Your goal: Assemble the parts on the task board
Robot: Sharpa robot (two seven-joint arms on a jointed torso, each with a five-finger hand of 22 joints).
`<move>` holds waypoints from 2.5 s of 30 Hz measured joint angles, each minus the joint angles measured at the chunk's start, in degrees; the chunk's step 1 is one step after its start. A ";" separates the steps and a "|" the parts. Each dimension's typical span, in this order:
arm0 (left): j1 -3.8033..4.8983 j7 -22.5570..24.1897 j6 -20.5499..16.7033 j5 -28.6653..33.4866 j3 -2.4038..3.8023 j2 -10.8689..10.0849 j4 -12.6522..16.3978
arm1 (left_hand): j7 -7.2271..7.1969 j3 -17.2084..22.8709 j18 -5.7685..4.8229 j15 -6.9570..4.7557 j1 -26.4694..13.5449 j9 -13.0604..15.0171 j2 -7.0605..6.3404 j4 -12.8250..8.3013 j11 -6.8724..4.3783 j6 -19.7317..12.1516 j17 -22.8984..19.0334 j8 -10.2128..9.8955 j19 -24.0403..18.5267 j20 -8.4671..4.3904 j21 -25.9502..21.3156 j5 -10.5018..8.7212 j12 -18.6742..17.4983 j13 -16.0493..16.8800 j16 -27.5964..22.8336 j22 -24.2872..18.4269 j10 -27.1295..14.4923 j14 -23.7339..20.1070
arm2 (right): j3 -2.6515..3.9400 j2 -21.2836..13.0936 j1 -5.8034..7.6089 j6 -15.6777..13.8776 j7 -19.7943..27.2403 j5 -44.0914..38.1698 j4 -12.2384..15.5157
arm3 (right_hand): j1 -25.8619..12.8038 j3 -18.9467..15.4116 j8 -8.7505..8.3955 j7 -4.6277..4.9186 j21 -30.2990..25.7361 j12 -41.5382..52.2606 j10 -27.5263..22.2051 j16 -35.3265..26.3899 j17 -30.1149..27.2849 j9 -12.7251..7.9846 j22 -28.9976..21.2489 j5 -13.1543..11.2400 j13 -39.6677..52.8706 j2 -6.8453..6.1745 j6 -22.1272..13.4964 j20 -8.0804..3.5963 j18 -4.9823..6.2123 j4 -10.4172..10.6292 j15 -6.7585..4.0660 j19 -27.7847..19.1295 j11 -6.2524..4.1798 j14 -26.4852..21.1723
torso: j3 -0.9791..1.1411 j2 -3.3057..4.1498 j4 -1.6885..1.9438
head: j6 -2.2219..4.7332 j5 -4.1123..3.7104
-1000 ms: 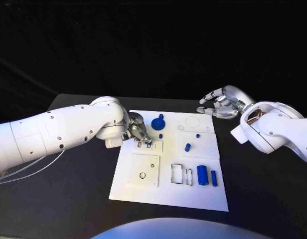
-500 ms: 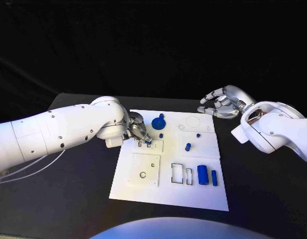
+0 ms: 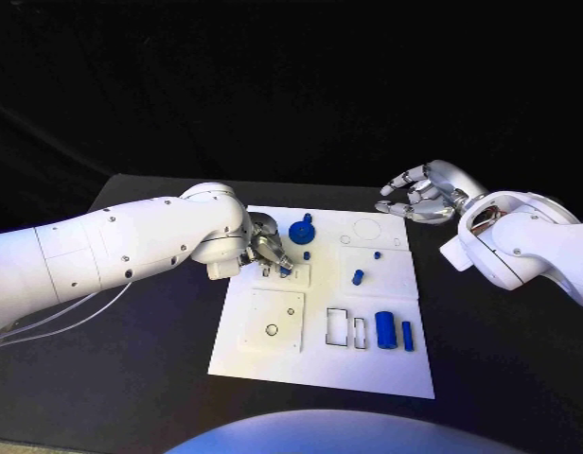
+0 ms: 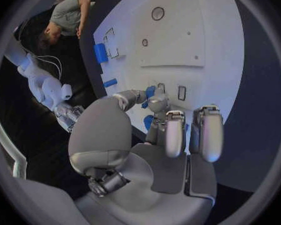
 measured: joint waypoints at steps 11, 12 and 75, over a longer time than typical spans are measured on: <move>-0.04 -0.08 0.11 -1.49 -0.15 0.12 0.26 | -0.10 -0.09 0.00 0.00 -0.46 0.31 0.00 -0.22 0.02 0.12 0.00 0.33 0.00 0.00 0.00 0.82 0.25 0.07 0.00 0.04 0.41 0.00 | 0.00 0.00 -0.03 0.00 -0.01 0.00 -0.04 | 0.00 0.00 0.00 0.00 0.00 0.00 0.00 0.00 0.00 -0.01 -0.01 -0.01 -0.01 0.00 0.00 0.00 0.00 0.00 0.00 0.00 0.00 0.00 | -0.04 0.01 0.02 | -0.13 0.01; -0.04 -0.09 0.13 -1.71 -0.15 0.11 0.28 | -0.11 -0.09 0.01 0.00 -0.46 0.34 0.00 -0.22 0.01 0.13 0.00 0.33 0.00 0.00 0.00 0.82 0.25 0.07 0.00 0.04 0.41 0.00 | 0.00 -0.01 -0.04 0.00 -0.01 0.00 -0.05 | 0.00 0.00 0.00 0.00 0.00 0.00 0.00 0.00 -0.01 -0.01 -0.01 -0.01 -0.01 0.00 0.00 0.00 0.00 0.00 0.00 0.00 0.00 0.00 | -0.04 0.01 0.03 | -0.14 0.01; -0.28 -0.33 1.60 -6.27 -0.42 -0.08 0.68 | -0.23 -0.41 0.01 0.00 -1.71 0.93 0.10 -0.54 -0.19 1.04 0.00 1.44 0.00 0.00 0.00 3.75 0.67 0.25 0.21 0.01 1.42 0.00 | -0.01 0.03 -0.23 -0.01 -0.04 0.00 -0.09 | -0.39 0.32 0.22 0.00 0.00 0.00 0.00 0.00 -0.03 0.13 0.00 0.42 -0.04 -0.39 0.00 0.00 0.00 -0.01 0.00 0.00 0.00 0.00 | 0.00 0.01 0.01 | -0.82 0.25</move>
